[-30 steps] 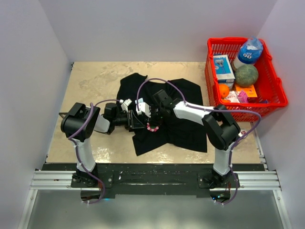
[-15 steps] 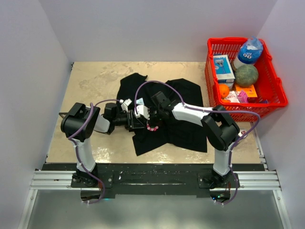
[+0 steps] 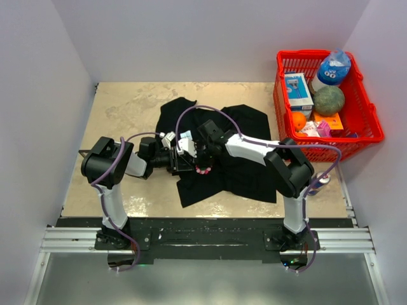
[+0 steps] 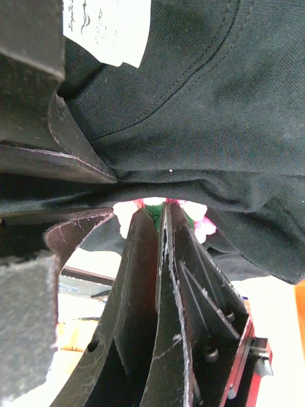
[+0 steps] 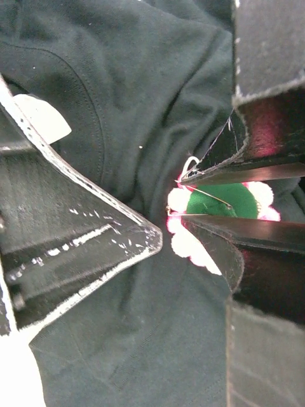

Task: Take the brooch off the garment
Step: Close the brooch over the clothes.

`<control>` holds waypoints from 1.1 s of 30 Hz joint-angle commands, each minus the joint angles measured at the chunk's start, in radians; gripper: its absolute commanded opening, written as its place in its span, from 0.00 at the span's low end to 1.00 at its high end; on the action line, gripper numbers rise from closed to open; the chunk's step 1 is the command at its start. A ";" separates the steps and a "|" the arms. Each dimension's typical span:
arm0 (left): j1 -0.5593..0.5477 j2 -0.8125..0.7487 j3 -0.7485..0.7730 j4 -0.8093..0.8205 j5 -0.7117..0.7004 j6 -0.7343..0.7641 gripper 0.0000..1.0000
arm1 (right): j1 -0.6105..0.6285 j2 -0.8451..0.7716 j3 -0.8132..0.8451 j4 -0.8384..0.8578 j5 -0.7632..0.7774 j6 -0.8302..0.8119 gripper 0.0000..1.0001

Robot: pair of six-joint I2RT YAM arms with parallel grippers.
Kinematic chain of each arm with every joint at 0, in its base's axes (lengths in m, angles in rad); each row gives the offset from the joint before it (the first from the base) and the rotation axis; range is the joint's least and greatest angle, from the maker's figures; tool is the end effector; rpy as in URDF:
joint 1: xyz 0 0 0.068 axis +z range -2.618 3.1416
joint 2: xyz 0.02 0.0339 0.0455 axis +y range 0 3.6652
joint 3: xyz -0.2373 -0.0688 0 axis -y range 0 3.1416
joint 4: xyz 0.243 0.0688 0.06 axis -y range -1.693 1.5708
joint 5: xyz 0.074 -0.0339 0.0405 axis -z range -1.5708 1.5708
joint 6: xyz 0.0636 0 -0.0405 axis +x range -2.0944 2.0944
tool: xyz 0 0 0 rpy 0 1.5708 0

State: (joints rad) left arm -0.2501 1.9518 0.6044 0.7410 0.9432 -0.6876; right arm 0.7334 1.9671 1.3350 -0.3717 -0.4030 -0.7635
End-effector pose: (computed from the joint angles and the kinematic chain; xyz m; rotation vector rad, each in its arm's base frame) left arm 0.2896 -0.1271 0.0467 0.0968 2.2980 -1.5366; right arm 0.2911 0.2958 0.1255 -1.8292 1.7487 0.5049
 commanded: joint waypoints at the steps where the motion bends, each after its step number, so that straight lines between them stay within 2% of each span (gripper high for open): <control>1: -0.005 0.052 -0.025 -0.144 -0.093 0.074 0.29 | 0.001 0.079 0.073 -0.113 0.027 -0.016 0.27; 5: -0.002 0.050 -0.026 -0.144 -0.092 0.074 0.29 | 0.000 0.102 0.095 -0.185 0.009 -0.028 0.24; 8: 0.000 0.050 -0.026 -0.146 -0.092 0.074 0.29 | 0.000 0.087 0.076 -0.190 0.004 -0.036 0.18; 10: 0.000 0.050 -0.025 -0.147 -0.092 0.077 0.29 | 0.000 0.079 0.070 -0.188 0.004 -0.022 0.18; 18: 0.002 0.050 -0.023 -0.147 -0.090 0.074 0.29 | -0.005 -0.032 -0.011 -0.141 0.081 0.001 0.31; 25: 0.002 0.052 -0.020 -0.147 -0.090 0.072 0.30 | -0.012 -0.106 -0.069 -0.061 0.130 0.021 0.34; 30: 0.002 0.052 -0.020 -0.149 -0.090 0.074 0.30 | -0.015 -0.089 -0.062 -0.087 0.131 0.016 0.34; 33: 0.002 0.052 -0.020 -0.147 -0.090 0.076 0.30 | -0.025 -0.137 -0.080 -0.052 0.089 0.010 0.36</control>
State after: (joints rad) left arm -0.2493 1.9522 0.6098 0.7322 0.9474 -0.6876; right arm 0.7254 1.8965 1.2739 -0.4511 -0.3023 -0.7521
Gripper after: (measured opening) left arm 0.288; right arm 0.346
